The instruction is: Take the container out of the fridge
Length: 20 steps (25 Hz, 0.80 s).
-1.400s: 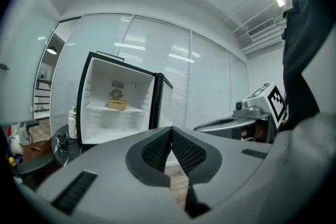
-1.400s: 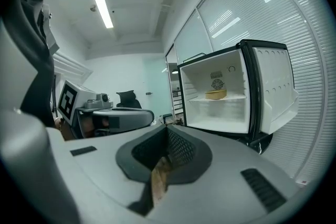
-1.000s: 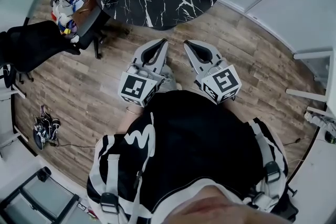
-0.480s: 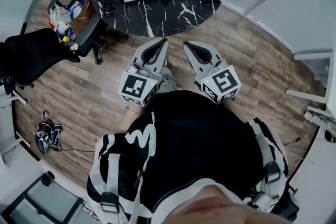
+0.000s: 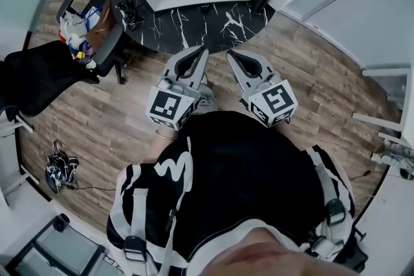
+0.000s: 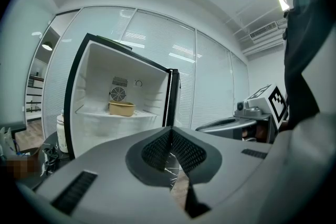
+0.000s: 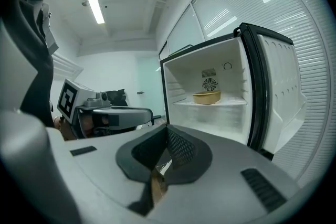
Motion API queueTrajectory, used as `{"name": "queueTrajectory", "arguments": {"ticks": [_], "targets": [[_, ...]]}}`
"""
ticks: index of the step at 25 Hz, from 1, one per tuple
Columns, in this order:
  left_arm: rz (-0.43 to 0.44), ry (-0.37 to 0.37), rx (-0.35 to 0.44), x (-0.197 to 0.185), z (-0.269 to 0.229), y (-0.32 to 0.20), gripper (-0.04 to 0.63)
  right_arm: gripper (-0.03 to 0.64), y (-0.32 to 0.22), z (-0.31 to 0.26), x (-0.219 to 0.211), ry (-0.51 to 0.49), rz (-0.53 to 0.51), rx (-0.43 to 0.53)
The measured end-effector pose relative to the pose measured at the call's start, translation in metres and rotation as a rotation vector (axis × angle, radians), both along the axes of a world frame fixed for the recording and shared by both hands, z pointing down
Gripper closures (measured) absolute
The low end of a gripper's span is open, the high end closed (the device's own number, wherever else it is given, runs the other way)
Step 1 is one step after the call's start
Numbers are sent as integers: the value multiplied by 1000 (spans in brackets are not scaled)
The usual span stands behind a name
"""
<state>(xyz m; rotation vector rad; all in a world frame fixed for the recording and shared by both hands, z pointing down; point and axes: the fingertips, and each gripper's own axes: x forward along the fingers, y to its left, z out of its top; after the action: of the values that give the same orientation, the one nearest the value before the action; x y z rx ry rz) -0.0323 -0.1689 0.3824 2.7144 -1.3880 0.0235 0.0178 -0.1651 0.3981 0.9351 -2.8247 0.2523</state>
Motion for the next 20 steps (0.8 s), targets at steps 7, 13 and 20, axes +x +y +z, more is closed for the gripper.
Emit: {"name": "queueTrajectory", "arguments": {"ticks": [7, 13, 20], "targets": [[9, -1, -14, -9, 0, -31, 591, 612, -30, -3, -9, 2, 10, -8], [31, 3, -9, -13, -5, -63, 591, 612, -59, -7, -13, 7, 27, 1], [57, 9, 5, -19, -13, -94, 591, 612, -89, -15, -22, 9, 47, 11]]}}
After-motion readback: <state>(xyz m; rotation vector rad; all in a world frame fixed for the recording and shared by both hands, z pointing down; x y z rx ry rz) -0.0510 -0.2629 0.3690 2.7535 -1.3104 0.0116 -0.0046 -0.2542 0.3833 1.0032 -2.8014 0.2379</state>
